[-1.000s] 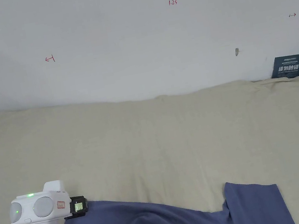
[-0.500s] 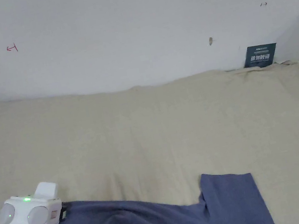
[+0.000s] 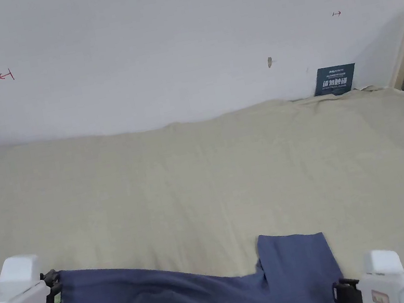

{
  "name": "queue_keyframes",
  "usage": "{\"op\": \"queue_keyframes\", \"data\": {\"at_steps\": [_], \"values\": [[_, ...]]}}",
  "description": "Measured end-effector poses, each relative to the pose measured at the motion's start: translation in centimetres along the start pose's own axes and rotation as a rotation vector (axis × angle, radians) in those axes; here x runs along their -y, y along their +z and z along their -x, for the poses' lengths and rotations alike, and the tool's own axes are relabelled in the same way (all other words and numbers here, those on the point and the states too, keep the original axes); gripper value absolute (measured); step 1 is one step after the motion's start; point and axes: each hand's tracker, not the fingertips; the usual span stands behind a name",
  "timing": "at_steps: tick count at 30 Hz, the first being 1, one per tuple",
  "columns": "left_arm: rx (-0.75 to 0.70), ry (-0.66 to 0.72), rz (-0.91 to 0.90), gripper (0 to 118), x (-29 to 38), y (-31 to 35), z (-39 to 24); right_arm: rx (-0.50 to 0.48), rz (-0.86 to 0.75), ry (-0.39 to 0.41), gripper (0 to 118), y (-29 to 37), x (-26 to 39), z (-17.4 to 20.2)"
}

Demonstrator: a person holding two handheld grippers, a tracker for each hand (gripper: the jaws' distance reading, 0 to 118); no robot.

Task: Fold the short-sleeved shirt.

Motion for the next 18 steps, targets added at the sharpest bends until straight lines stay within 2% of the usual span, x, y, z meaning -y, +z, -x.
{"op": "queue_keyframes", "data": {"at_steps": [6, 8, 9, 10, 11, 13, 15, 18], "values": [[0.0, -0.003, -0.004, 0, 0.7, 1.4, -0.2, 0.013, 0.251, -0.03, 52, -4.9, -1.1, 0.5], [-0.001, 0.004, -0.004, 0, 1.1, 1.6, -0.1, 0.038, 0.216, 0.007, 49, -4.7, -1.2, 1.0], [0.001, 0.003, -0.001, 0, 1.3, 1.6, 0.0, 0.058, 0.229, 0.019, 42, -4.5, -1.6, 1.4], [-0.002, 0.0, -0.001, 0, 1.4, 1.8, 0.0, 0.063, 0.234, 0.019, 27, -4.6, -1.7, 1.7], [-0.004, -0.002, -0.001, 0, 1.4, 1.9, 0.0, 0.043, 0.239, 0.007, 3, -4.6, -1.8, 1.7], [-0.005, 0.001, -0.004, 0, 1.6, 2.5, -0.2, 0.015, 0.235, 0.0, 3, -4.6, -1.8, 1.7], [-0.006, 0.008, -0.006, 0, 1.5, 2.8, -0.1, 0.021, 0.225, 0.038, 2, -4.1, -1.7, 1.8], [-0.008, 0.018, -0.018, 0, 1.3, 3.7, -0.1, -0.002, 0.161, 0.001, 2, -3.0, -1.2, 1.3]]}}
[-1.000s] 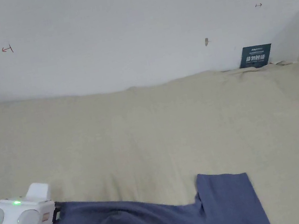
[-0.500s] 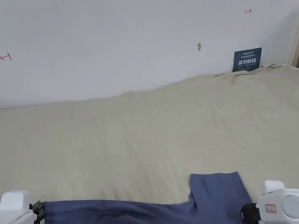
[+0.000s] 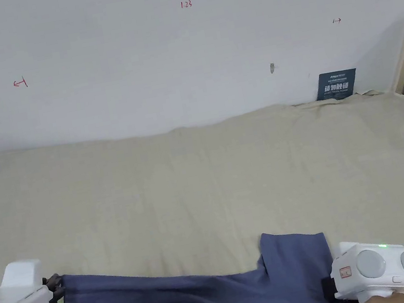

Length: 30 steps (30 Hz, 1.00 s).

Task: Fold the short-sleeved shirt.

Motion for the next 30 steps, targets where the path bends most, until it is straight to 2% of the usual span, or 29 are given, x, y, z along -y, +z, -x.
{"op": "queue_keyframes", "data": {"at_steps": [6, 9, 16, 22, 30], "values": [[-0.008, 0.001, -0.04, 0, -1.2, 2.5, 0.1, -0.019, -0.236, 0.082, 1, 4.7, 0.4, 0.3], [-0.03, 0.001, -0.083, 0, -2.1, 4.5, 0.4, -0.067, -0.318, 0.064, 1, 7.4, -0.7, 0.5], [-0.062, 0.038, -0.19, 0, -5.6, 10.0, 2.8, -0.109, -0.536, 0.104, 1, 15.5, -3.9, 2.1], [-0.089, 0.056, -0.281, 0, -9.5, 14.2, 5.3, -0.102, -0.682, 0.186, 1, 22.5, -7.3, 4.5], [-0.121, 0.083, -0.373, 0, -15.1, 18.0, 7.1, -0.1, -0.821, 0.238, 1, 30.3, -12.4, 7.7]]}}
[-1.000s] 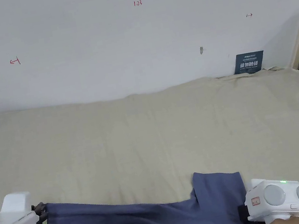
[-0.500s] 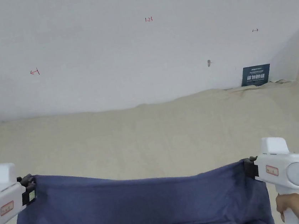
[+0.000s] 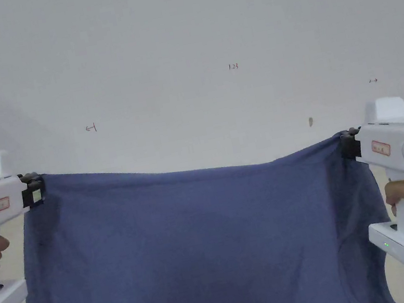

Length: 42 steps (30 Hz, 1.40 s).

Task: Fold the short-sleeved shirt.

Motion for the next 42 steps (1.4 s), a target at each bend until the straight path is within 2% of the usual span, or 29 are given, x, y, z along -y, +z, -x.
{"op": "queue_keyframes", "data": {"at_steps": [2, 6, 19, 23, 26, 35, 38, 40, 42], "values": [[-0.004, 0.012, -0.014, 0, -1.3, 0.0, 0.2, 0.014, -0.023, -0.01, 1, -0.4, -2.0, 0.1], [-0.015, 0.05, -0.036, 0, -3.8, -0.4, 0.6, 0.024, -0.069, 0.027, 1, -1.2, -5.7, 0.9], [-0.063, 0.033, -0.092, 0, -14.2, -4.7, 0.7, 0.094, -0.185, 0.057, 1, -6.6, -15.6, 2.3], [-0.077, 0.045, -0.134, 0, -17.6, -6.6, 1.2, 0.105, -0.225, 0.026, 1, -7.9, -18.3, 2.2], [-0.085, 0.025, -0.152, 0, -18.6, -6.6, 0.5, 0.116, -0.246, 0.04, 1, -8.5, -19.3, 2.4], [-0.078, 0.021, -0.136, 0, -15.3, -8.9, 1.9, 0.108, -0.237, 0.105, 1, -8.3, -15.8, 2.6], [-0.06, 0.046, -0.133, 0, -12.0, -7.3, 1.1, 0.102, -0.213, 0.107, 1, -7.2, -12.8, 2.8], [-0.062, 0.036, -0.115, 0, -9.3, -5.8, 0.2, 0.111, -0.188, 0.149, 1, -6.1, -10.2, 3.0], [-0.051, 0.041, -0.11, 0, -6.6, -4.4, -0.1, 0.094, -0.187, 0.147, 1, -4.4, -7.6, 3.0]]}}
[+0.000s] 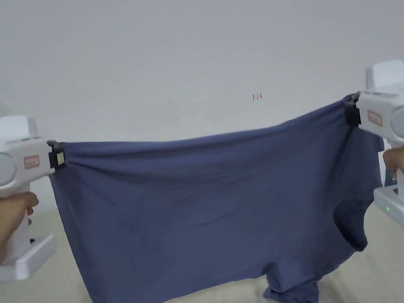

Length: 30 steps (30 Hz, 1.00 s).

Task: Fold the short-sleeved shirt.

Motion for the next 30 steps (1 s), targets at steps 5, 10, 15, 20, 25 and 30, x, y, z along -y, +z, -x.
{"op": "queue_keyframes", "data": {"at_steps": [5, 10, 15, 20, 25, 30], "values": [[0.025, 0.007, 0.02, 0, 5.7, 4.7, 0.2, 0.001, 0.035, 0.009, 1, 5.8, 5.4, 0.0], [0.054, -0.006, 0.03, 0, 11.5, 10.7, -0.3, 0.007, 0.067, 0.021, 1, 12.0, 11.1, -0.8], [0.064, 0.012, 0.071, 0, 17.8, 16.9, -0.5, -0.004, 0.11, 0.048, 1, 19.1, 16.7, -0.4], [0.057, -0.001, 0.136, 0, 24.6, 19.8, 1.1, 0.002, 0.189, 0.052, 1, 25.7, 23.0, 0.6], [0.059, -0.001, 0.248, 0, 31.9, 24.6, 1.3, 0.0, 0.35, 0.034, 1, 31.4, 30.2, 1.7], [0.049, -0.001, 0.37, 0, 38.6, 27.5, 1.4, 0.006, 0.459, 0.039, 1, 35.1, 36.0, 2.7]]}}
